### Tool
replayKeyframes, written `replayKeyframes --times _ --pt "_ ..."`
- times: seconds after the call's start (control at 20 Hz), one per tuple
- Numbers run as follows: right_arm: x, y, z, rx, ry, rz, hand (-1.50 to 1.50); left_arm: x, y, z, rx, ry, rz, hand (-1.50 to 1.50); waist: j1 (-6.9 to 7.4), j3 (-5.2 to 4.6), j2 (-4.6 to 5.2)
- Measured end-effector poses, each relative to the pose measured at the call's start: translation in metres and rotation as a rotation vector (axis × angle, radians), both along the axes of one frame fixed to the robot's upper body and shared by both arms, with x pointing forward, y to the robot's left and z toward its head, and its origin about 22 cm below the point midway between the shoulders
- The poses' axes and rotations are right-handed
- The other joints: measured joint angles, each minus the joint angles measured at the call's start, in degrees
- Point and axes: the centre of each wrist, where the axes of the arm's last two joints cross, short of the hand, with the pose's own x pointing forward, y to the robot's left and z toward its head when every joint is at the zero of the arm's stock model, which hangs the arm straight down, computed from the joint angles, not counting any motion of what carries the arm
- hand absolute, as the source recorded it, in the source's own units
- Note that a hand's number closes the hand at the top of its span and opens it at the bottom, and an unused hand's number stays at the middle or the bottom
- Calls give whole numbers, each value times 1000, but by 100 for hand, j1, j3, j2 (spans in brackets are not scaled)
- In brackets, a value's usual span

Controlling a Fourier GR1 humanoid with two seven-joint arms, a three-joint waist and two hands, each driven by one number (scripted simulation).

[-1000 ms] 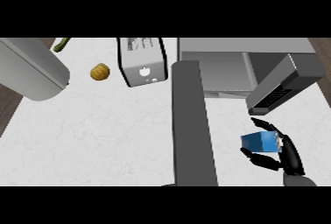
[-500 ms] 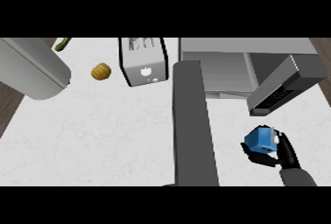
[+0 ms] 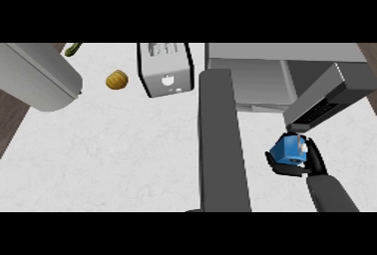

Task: Pick up the milk, place it into the microwave and close the microwave

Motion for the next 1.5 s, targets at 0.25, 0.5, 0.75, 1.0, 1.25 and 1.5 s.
replayKeyframes --times 0.25,0.5,0.75,1.0,1.25,1.5 --pt "16 25 2 27 -30 67 150 0 1 -4 -9 2 -10 -150 13 11 7" --pt "32 49 10 74 -62 169 150 -3 8 -6 -10 7 0 -150 -54 3 -24" --pt "51 64 32 58 -134 205 150 -3 14 -7 -3 16 21 -150 -140 -6 -52" --pt "76 86 63 31 -177 158 150 -5 21 -8 -2 29 25 -150 -163 -8 -63" --pt "103 92 97 20 -160 134 150 -4 20 -7 -1 34 15 -150 -120 -6 -47" --pt "128 101 122 -7 -116 116 150 7 27 -9 -3 49 20 -150 -56 -3 -8"
